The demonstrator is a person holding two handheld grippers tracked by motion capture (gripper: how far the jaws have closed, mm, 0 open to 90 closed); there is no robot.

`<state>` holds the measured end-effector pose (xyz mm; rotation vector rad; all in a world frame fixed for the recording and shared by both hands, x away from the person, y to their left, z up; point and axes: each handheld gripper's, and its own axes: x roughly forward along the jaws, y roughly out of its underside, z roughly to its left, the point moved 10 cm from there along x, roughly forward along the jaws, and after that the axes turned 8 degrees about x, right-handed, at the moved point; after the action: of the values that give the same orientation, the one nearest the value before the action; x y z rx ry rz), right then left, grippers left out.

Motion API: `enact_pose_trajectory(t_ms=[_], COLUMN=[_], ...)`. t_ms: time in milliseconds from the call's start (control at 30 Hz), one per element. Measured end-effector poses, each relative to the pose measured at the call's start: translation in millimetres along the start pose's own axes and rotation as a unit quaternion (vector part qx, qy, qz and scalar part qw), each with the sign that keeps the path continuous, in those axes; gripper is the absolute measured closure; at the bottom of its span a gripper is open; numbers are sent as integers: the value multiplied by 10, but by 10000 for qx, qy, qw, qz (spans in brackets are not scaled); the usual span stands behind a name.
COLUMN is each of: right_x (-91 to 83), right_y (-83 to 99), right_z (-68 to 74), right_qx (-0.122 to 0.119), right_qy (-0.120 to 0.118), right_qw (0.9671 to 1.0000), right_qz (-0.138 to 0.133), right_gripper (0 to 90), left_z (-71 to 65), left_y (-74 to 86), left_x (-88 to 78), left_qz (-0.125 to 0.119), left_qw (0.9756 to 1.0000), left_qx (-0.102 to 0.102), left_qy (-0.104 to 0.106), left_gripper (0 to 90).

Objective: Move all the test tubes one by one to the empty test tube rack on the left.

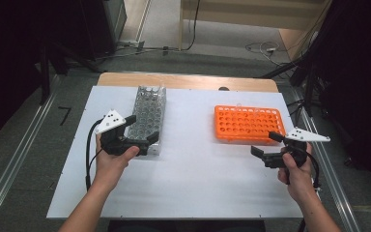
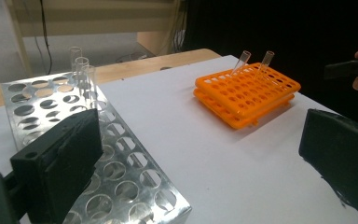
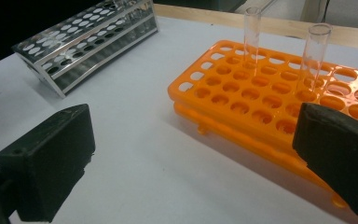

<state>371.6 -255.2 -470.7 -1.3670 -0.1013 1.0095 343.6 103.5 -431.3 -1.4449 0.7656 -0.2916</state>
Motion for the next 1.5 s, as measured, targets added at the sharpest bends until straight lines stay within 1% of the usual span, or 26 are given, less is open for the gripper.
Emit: enact_pose_trajectory(t_ms=[33,167,233,333,467,533,633,700,867,967,1000,1167,1367,1433,1500], right_x=[12,51,73,117,175,201,239,278,362,399,411,494,636,691,743], right_y=[-21,-104,-141,-180,-220,-246,-273,-285,-309,-316,-315,-277,-226,-207,-180], right_z=[-5,-19,-27,-43,-73,-96,-141,-176,-265,-325,-348,-491,-701,-772,-846], right_qx=[2,0,-4,10,30,45,109,110,231,281,307,403,594,630,617], right_qy=[11,33,49,51,72,70,134,169,265,320,355,738,1295,1425,1572], right_qw=[10000,10000,10000,10000,10000,10000,9999,9998,9994,9991,9989,9963,9894,9873,9850], right_qz=[-8,-22,-24,-9,19,2,12,28,54,56,63,177,286,322,361], right_gripper=[0,0,0,0,0,0,13,19,38,53,70,203,364,421,486], left_z=[-8,-46,-69,-96,-117,-120,-116,-113,-111,-114,-116,-123,-125,-114,-111], left_y=[11,70,101,163,237,272,315,340,412,456,465,470,477,487,493], left_x=[-23,-103,-144,-188,-251,-282,-331,-356,-391,-392,-391,-384,-372,-372,-375], left_qz=[-19,-6,-32,-25,-48,-57,-78,-96,-72,-25,-23,-25,-13,9,15], left_qw=[10000,10000,10000,10000,10000,10000,10000,9999,9999,9999,9999,9999,9998,9998,9998], left_qx=[-17,54,11,50,16,6,-31,-62,-138,-147,-153,-159,-167,-170,-185], left_qy=[10,-20,-11,-34,-20,-22,-42,-43,-62,-71,-67,-49,-58,-84,-81], left_gripper=[0,0,0,0,0,0,0,0,0,0,0,0,0,0,0])
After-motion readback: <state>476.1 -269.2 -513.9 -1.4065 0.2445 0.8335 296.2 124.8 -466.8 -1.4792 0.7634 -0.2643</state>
